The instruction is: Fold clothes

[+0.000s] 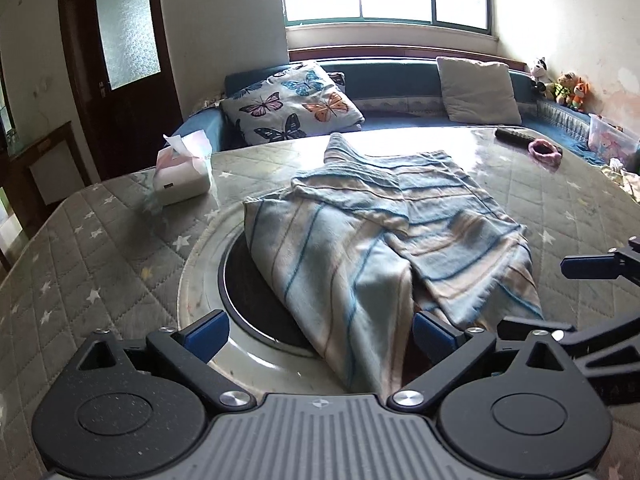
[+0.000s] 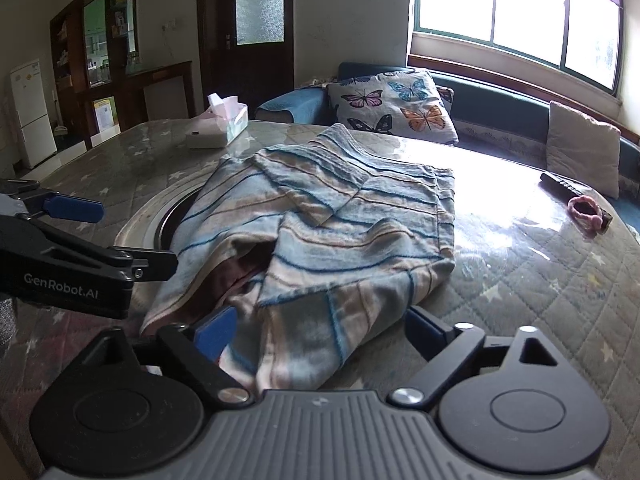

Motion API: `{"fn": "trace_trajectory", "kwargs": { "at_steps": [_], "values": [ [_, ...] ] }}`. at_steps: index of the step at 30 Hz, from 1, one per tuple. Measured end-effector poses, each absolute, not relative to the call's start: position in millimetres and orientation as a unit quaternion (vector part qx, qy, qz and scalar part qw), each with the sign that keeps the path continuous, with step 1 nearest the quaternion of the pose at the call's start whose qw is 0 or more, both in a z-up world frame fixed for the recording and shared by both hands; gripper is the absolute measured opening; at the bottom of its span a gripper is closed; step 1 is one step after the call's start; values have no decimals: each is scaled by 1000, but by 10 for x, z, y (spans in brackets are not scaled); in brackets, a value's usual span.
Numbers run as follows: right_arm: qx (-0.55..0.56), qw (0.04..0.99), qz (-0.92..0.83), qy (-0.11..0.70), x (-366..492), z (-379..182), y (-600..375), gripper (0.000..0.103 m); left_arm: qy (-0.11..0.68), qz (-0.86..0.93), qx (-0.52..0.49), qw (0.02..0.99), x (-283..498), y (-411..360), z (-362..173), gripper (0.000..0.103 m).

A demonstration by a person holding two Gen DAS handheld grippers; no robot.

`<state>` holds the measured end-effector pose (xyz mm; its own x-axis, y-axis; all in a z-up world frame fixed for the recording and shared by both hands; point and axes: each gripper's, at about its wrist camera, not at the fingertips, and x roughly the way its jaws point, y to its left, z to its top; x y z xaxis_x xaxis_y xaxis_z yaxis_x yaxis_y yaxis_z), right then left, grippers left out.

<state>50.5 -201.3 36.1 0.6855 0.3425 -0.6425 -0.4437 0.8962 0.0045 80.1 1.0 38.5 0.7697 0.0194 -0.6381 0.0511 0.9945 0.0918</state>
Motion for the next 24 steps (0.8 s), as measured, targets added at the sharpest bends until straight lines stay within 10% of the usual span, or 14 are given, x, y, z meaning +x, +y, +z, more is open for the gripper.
{"fn": "trace_trajectory", "kwargs": {
  "at_steps": [13, 21, 24],
  "values": [
    [-88, 890, 263, 361, 1123, 201, -1582, 57, 351, 19, 43, 935, 1134, 315, 375, 89],
    [-76, 883, 264, 380, 1299, 79, -1532, 5, 341, -9, 65, 938, 1416, 116, 457, 84],
    [-60, 890, 255, 373, 1280, 136, -1673, 4, 337, -30, 76, 938, 1555, -46, 492, 83]
  ]
}}
